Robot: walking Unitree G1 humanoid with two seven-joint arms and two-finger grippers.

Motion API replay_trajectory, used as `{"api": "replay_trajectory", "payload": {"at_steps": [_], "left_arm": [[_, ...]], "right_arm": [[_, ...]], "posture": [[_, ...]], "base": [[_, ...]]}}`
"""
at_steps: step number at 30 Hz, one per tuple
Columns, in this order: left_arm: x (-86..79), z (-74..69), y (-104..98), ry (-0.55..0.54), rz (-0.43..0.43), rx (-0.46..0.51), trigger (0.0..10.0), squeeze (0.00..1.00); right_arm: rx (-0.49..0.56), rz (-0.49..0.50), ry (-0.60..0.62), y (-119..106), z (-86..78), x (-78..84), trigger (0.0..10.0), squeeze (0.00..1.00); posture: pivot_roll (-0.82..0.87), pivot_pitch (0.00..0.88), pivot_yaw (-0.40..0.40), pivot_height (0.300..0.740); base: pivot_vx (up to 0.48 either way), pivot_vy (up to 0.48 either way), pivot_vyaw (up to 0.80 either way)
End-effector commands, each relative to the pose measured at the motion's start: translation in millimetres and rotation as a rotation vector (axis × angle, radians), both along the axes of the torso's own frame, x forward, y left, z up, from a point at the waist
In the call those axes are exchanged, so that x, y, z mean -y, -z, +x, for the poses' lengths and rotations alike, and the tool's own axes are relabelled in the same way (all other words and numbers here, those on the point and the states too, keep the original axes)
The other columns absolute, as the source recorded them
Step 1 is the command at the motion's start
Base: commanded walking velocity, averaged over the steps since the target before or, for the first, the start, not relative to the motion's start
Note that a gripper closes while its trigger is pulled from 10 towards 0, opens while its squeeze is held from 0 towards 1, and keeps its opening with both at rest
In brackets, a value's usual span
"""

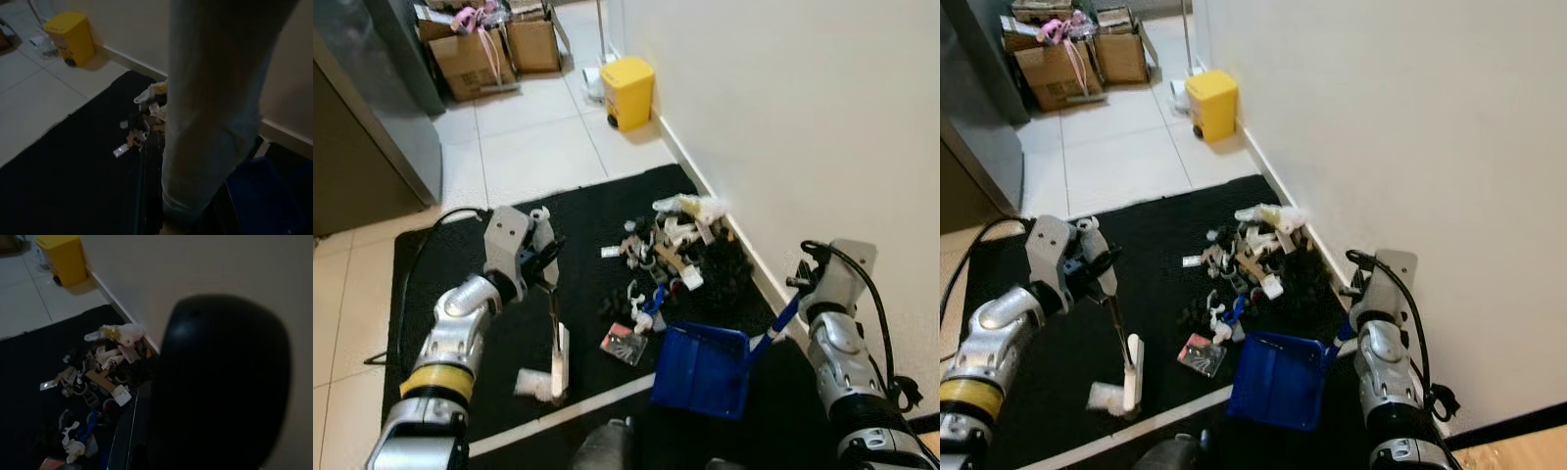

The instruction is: Sweep floor

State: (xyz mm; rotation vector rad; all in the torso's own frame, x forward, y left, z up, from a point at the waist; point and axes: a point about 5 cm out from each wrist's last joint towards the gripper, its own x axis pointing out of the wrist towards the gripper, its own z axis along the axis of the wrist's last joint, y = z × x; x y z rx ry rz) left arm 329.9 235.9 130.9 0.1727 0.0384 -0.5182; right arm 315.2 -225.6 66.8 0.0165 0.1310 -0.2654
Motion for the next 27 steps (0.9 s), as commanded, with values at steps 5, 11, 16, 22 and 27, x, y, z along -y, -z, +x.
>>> {"api": "replay_trajectory", "payload": {"at_steps": [5, 11, 16, 22, 27], "left_arm": [[-33.5, -6.9, -56, 0.024, -0.048, 0.105, 10.0, 0.0], [-57.6, -28.0, -75, 0.004, -0.128, 0.095, 10.0, 0.0], [-69.1, -58.1, -66, 0.064, -0.077, -0.042, 10.0, 0.0], [-77.1, -91.5, -35, 0.126, 0.157, -0.21, 10.0, 0.0], [-84.9, -97.6, -28, 0.068, 0.297, -0.226, 10.0, 0.0]], "right_arm": [[0.014, -0.007, 0.023, 0, -3.1, 3.3, 10.0, 0.0], [0.002, 0.001, 0.012, 3, -3.5, -1.5, 10.0, 0.0], [0.004, 0.008, 0.001, 2, -0.9, -6.1, 10.0, 0.0], [0.002, 0.013, 0.002, 3, -0.4, -5.8, 10.0, 0.0], [0.0, 0.014, 0.003, 4, -1.0, -4.7, 10.0, 0.0]], "posture": [[0.14, 0.199, 0.052, 0.74], [0.17, 0.206, 0.054, 0.74], [0.18, 0.208, 0.06, 0.74], [0.19, 0.21, 0.058, 0.74], [0.19, 0.211, 0.056, 0.74]], "base": [[0.0, 0.0, 0.0], [0.0, 0.0, 0.0], [0.0, 0.0, 0.0], [0.0, 0.0, 0.0], [0.0, 0.0, 0.0]]}}
